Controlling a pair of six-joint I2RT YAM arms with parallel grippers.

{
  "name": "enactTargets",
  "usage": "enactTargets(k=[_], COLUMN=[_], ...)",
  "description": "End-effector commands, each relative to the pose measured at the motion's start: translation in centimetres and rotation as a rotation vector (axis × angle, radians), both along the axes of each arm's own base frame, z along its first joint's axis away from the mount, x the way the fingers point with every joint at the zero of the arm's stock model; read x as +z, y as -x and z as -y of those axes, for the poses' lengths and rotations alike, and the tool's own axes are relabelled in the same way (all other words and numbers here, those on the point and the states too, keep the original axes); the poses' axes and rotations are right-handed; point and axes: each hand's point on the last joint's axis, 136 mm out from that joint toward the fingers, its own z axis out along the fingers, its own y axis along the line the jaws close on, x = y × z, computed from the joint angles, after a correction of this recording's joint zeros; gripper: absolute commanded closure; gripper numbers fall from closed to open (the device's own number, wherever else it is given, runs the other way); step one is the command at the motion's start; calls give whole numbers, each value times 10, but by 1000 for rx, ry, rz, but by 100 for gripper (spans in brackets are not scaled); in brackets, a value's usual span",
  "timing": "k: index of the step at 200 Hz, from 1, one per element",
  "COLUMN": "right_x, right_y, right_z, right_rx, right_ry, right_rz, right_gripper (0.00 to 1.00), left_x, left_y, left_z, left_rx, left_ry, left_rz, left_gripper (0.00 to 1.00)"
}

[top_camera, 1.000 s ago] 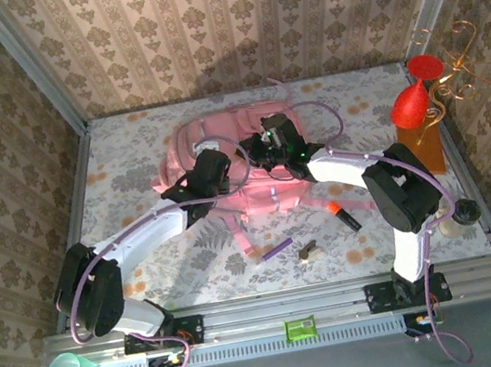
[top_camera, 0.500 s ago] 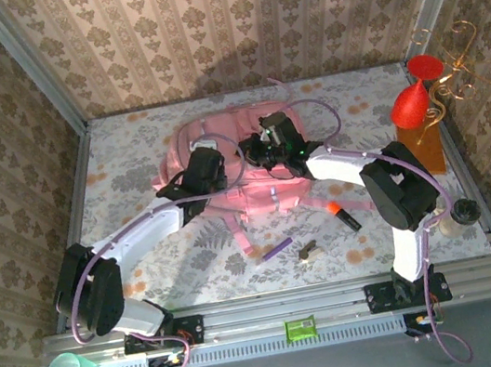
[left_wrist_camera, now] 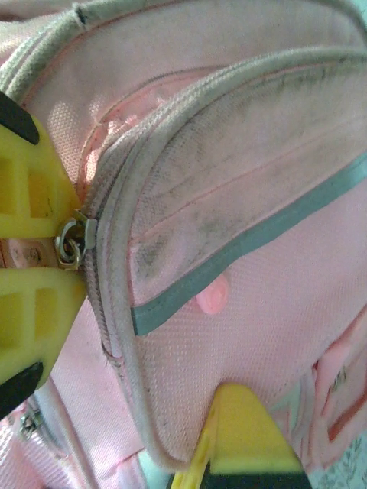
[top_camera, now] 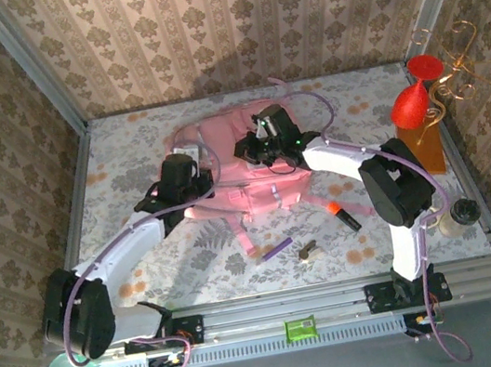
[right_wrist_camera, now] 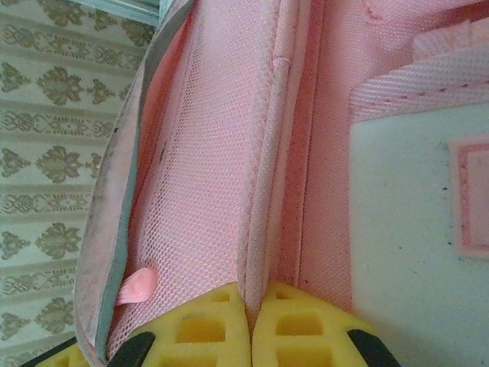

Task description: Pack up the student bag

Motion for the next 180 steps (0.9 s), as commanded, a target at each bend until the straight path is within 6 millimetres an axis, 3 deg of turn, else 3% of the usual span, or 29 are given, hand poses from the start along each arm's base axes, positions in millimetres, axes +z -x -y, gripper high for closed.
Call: enactTargets(k=[1, 32, 40, 82, 118, 140, 180], right_x=[5, 5, 5, 5, -5, -9, -9], right_y=[-6, -7, -8, -8, -11, -21, -37], right_z=[6, 13, 15, 17, 30, 40, 46], right_rx=[57, 89, 99, 191, 274, 282, 323], right_ry=[43, 98, 110, 166, 289, 378, 455], right_rz=[49, 63, 68, 84, 97, 105, 106], right_gripper=[100, 100, 100, 100, 100, 100, 100], left_x=[15, 2, -2, -14, -18, -24, -26], left_y=[0, -4, -9, -16, -20, -16, 7], left_z=[-7, -33, -47, -71, -86, -75, -5], left_rx=[-19, 18, 53, 95, 106, 35, -251], left_ry=[14, -85, -106, -225, -272, -241, -48], left_rz=[42, 18, 6, -21, -40, -56, -80], left_gripper=[100, 100, 100, 100, 100, 100, 100])
